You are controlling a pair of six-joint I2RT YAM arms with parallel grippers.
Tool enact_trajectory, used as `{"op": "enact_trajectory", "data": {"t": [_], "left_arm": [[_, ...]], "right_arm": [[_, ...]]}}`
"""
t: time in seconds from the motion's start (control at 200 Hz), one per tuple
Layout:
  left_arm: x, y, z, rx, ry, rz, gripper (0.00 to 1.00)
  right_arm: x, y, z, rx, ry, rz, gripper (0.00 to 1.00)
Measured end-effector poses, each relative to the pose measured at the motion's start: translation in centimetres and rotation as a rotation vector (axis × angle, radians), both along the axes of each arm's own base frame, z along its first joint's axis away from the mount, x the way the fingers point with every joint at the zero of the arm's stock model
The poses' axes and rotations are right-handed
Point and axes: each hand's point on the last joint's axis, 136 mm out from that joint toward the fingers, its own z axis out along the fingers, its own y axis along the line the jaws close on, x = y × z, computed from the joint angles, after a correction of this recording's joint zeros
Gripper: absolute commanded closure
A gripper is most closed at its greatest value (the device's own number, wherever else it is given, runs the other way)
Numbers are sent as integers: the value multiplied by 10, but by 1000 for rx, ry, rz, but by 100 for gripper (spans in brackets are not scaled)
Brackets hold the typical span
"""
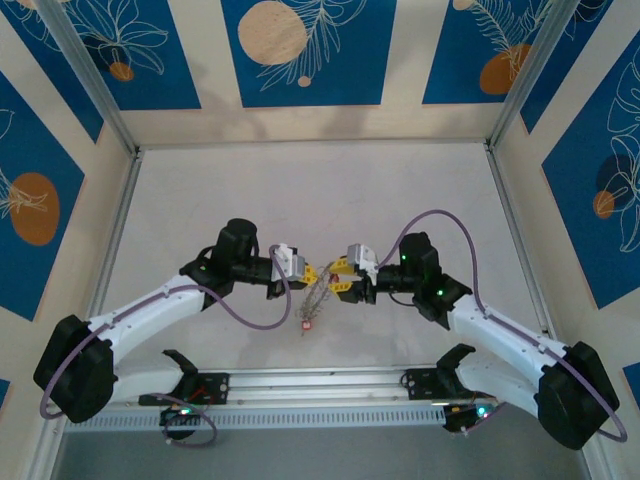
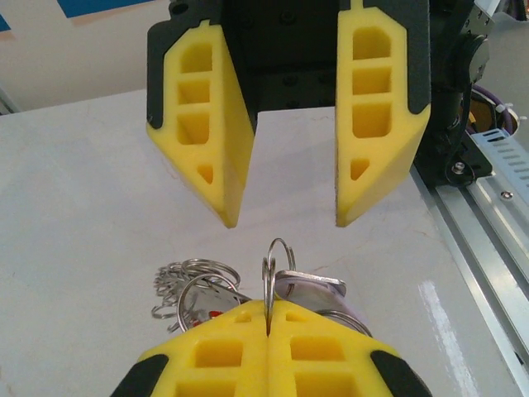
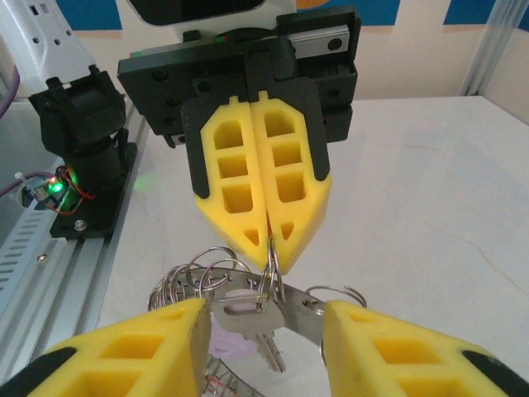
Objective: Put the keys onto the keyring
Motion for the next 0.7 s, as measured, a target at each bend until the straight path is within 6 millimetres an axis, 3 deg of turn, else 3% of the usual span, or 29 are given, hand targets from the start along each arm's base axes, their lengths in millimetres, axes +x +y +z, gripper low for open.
{"op": "enact_trajectory", "data": {"t": [0.19,0.365,0.615,0.675,0.7], "left_arm": [[-2,-1,1,-7,3,-12,100],[-2,-1,1,-8,4,-14,100],[-1,0,1,-6,19,-3,100],[0,0,0,-5,21,-2,100],[0,0,0,-5,23,-2,95]], "right_arm": [[0,8,-9,-16,23,21,64],[2,12,-11,-18,28,26,84],[5,16,-11,-19,28,23,92],[6,16,-11,-20,22,19,100],[6,16,-11,-21,19,17,100]]}}
